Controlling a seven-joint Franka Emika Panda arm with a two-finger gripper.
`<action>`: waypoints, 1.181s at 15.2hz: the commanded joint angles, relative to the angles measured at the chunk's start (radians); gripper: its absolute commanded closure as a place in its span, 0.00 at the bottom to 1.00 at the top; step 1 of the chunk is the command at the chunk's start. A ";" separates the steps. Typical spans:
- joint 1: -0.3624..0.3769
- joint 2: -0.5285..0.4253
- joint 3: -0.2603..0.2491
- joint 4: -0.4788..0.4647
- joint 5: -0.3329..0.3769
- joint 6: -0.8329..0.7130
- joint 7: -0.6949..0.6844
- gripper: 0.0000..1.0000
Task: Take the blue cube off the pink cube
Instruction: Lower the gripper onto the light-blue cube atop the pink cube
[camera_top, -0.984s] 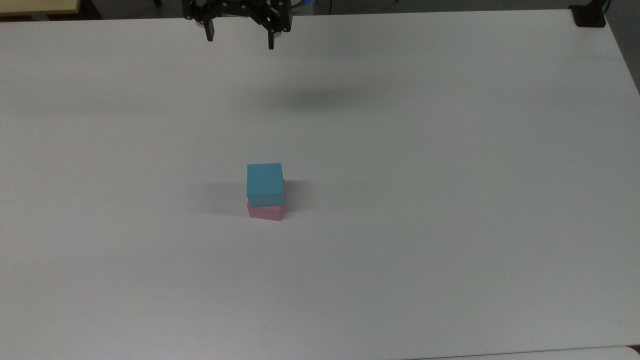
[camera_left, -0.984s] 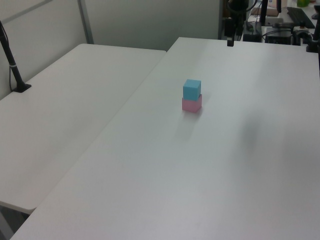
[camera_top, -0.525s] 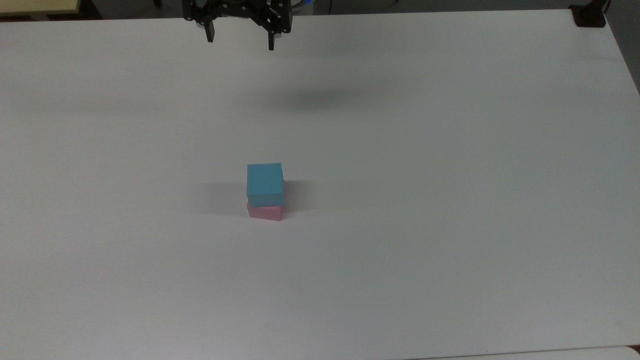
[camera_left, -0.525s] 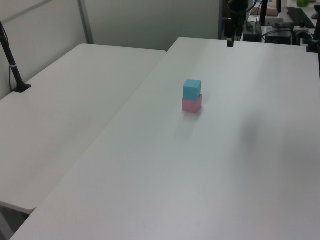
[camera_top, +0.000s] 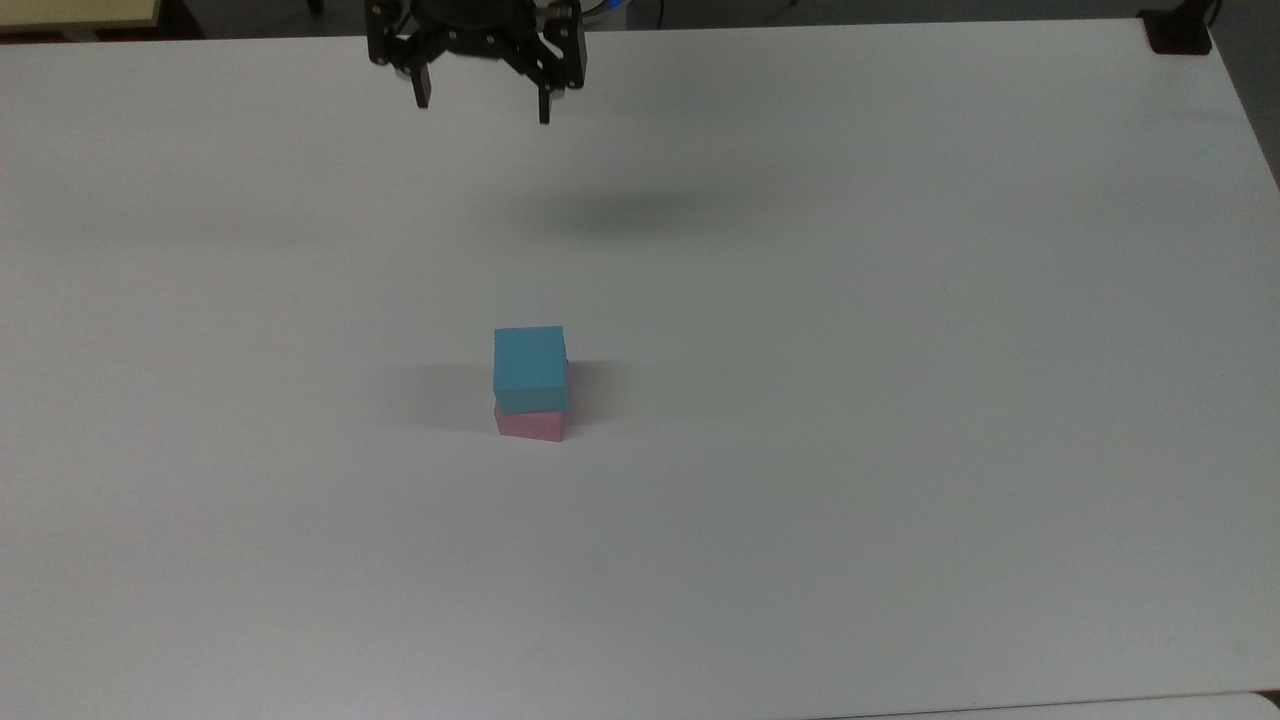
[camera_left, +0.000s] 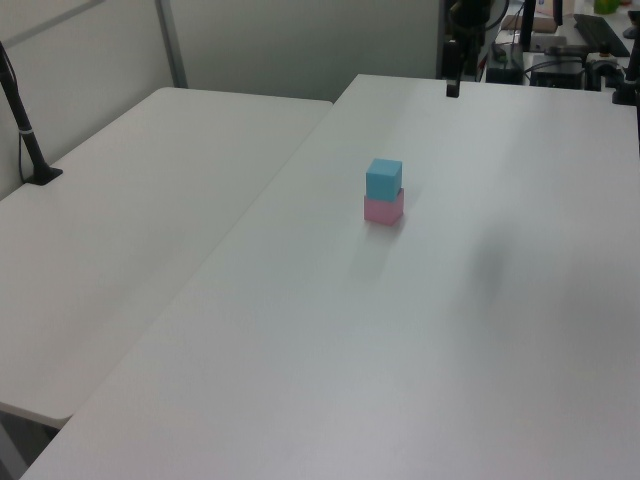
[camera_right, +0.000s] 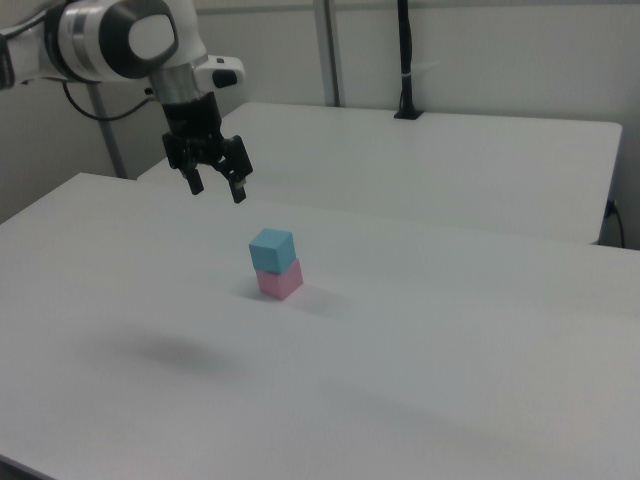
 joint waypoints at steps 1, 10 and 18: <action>0.008 0.069 0.000 -0.011 0.022 0.120 -0.023 0.00; 0.028 0.295 0.002 0.032 0.031 0.300 -0.066 0.00; 0.028 0.370 0.002 0.042 0.027 0.389 -0.055 0.13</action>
